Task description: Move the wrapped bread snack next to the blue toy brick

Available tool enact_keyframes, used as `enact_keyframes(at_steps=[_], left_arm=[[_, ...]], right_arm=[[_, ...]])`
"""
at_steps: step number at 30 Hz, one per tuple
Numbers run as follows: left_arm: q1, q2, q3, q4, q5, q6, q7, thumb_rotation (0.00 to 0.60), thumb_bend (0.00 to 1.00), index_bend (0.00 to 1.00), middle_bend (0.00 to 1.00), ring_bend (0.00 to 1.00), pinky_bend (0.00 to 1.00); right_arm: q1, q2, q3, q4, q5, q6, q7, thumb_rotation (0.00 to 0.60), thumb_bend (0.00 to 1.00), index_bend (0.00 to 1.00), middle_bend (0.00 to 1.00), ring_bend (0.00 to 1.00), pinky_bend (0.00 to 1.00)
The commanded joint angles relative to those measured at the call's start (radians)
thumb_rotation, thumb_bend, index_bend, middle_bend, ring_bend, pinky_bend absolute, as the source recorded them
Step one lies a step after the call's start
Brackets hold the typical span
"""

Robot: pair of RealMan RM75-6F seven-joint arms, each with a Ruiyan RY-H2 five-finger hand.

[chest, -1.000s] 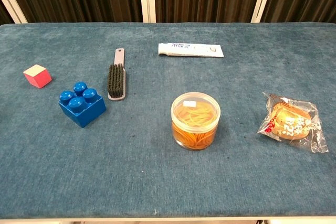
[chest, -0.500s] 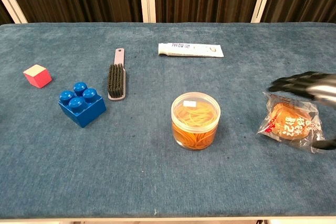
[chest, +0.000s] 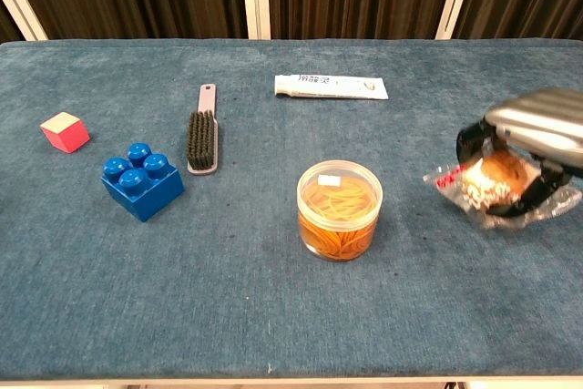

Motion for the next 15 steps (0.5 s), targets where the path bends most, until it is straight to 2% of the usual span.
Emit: enact_keyframes(at_steps=[1, 5, 9, 12, 15], left_arm=[[-0.001, 0.000, -0.001, 0.000, -0.003, -0.004, -0.002, 0.600, 0.19, 0.00, 0.00, 0.00, 0.01], [-0.003, 0.001, -0.002, -0.001, -0.005, -0.008, -0.002, 0.600, 0.19, 0.00, 0.00, 0.00, 0.01], [-0.006, 0.000, -0.004, -0.003, -0.008, -0.013, 0.002, 0.600, 0.19, 0.00, 0.00, 0.00, 0.01], [-0.007, 0.000, -0.005, -0.005, -0.010, -0.016, 0.008, 0.600, 0.19, 0.00, 0.00, 0.00, 0.01], [-0.007, -0.001, -0.007, -0.005, -0.013, -0.016, 0.010, 0.600, 0.19, 0.00, 0.00, 0.00, 0.01]], right_arm=[[0.001, 0.027, -0.009, -0.042, -0.029, 0.024, 0.006, 0.600, 0.36, 0.74, 0.59, 0.66, 0.74], [-0.005, 0.065, -0.022, -0.119, -0.108, 0.076, 0.047, 0.600, 0.36, 0.74, 0.59, 0.66, 0.74], [0.033, 0.063, 0.009, -0.217, -0.173, 0.096, 0.073, 0.600, 0.36, 0.72, 0.59, 0.66, 0.74], [0.085, 0.028, 0.047, -0.272, -0.145, 0.054, 0.012, 0.600, 0.36, 0.71, 0.59, 0.65, 0.74], [0.157, -0.060, 0.092, -0.281, -0.064, -0.005, -0.083, 0.600, 0.36, 0.68, 0.59, 0.63, 0.73]])
